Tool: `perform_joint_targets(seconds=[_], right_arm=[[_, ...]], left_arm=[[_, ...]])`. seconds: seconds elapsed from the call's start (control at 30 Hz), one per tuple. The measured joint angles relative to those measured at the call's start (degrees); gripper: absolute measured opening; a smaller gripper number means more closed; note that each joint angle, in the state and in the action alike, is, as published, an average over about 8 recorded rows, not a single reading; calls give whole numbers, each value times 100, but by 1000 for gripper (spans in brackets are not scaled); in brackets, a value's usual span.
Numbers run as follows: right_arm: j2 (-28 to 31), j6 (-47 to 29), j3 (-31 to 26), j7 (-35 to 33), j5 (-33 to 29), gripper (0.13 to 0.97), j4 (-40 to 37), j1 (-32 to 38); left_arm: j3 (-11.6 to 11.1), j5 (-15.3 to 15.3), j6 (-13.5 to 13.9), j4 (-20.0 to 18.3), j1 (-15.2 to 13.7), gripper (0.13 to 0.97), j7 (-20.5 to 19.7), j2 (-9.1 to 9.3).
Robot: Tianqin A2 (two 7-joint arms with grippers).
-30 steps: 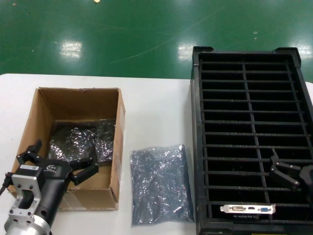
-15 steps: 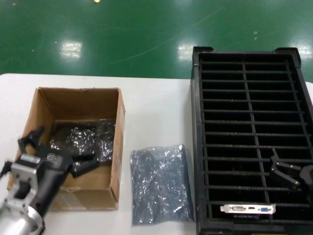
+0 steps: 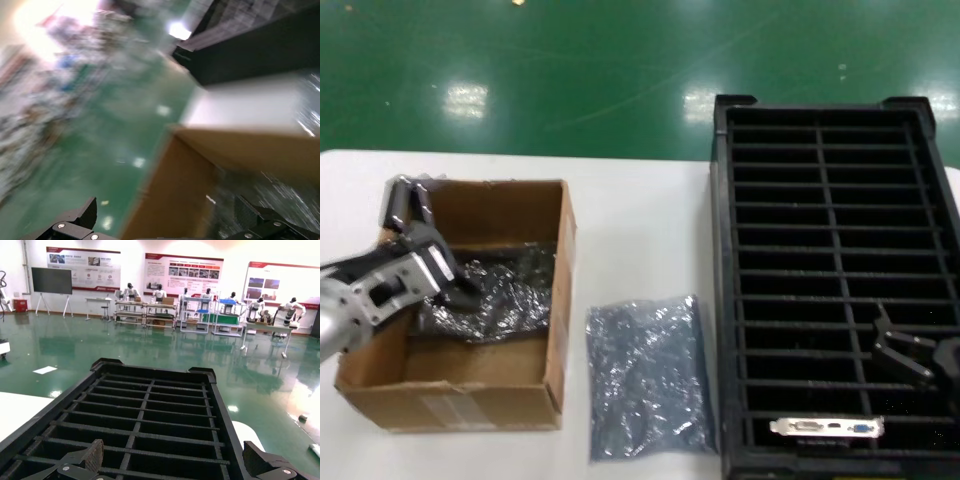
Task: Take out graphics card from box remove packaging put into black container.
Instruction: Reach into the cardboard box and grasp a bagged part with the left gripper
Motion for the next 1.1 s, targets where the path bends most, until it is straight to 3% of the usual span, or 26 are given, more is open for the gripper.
perform_joint_targets(seconds=[0.2,0.4,0.67,0.9,1.1], right_arm=[[0,0,0,0,0,966,0,0],[0,0,0,0,0,966,0,0],[0,0,0,0,0,966,0,0],[0,0,0,0,0,966,0,0],[0,0,0,1,0,966,0,0]], left_arm=[[844,575,961,1520,-1162,966,915,-13],[1335,918,1396,2780,-1921,960,1627,213],[1440,916,1462,3691,-2372,932,2281,502],[1339,751,1340,4343,-2582,874,2940,745],[1238,624,1246,4645,-2646,766,3308,864]])
